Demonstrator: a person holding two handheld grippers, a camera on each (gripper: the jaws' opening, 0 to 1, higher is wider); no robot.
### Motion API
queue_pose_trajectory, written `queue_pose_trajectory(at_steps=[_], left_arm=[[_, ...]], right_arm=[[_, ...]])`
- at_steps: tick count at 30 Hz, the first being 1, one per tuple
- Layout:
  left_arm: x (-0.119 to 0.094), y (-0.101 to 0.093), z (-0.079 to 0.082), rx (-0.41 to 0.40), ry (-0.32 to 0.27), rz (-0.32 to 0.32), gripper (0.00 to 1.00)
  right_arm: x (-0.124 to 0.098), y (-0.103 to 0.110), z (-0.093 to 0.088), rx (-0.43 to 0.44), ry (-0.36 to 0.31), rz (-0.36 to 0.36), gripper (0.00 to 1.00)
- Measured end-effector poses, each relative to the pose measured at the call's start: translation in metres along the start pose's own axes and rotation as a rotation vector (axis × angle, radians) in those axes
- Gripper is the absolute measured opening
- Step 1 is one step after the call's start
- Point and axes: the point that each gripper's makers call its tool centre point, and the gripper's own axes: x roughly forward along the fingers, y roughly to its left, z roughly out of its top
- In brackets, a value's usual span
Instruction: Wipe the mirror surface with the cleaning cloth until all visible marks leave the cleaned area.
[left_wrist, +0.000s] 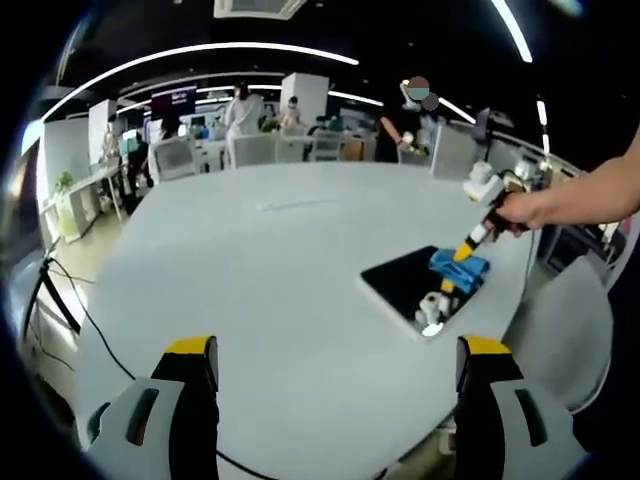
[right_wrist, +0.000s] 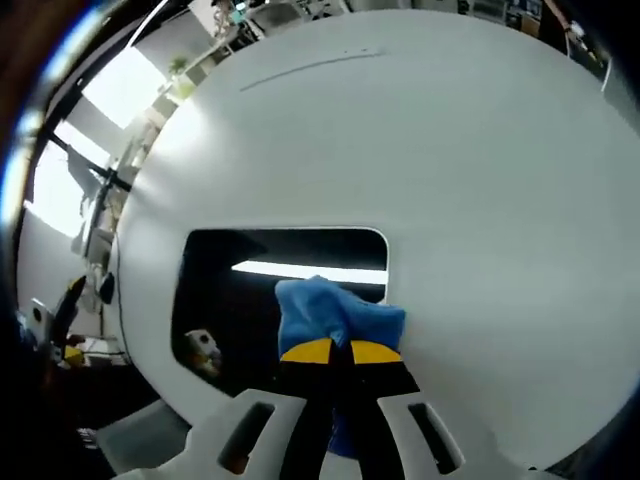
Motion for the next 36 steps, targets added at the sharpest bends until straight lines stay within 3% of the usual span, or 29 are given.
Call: queue_pose_trajectory(at_steps=[14,16,18,23,36], left_arm=[[-0.002,-0.003,0.004,-0.001,-0.026,0.005,1.0],[-0.001,-0.003,0.004,-0.005,-0.025,0.002,1.0],[-0.002,-0.004,0.003,-0.005,-0.024,0.002,1.0],[-0.001,-0.004,-0.002,-0.004,-0.01,0.002,1.0],[0.0,-0.007,0.004,0.025,-0.027,-0.004,1.0]], right_arm=[[-0.002,-0.005,-0.002,0.007,-0.001,-0.018,0.0],[-0.005,-0.013,0.001,-0.012,-0.028,-0.07,0.0],[-0.004,-0.009,-0.002,0.013,-0.015,-0.036,0.0],[-0.005,-0.01,-0.001,-0.002,-0.009,-0.041,0.0],[-0.006,-0.009,-0.006,0.005,-0.022,-0.032,0.0]])
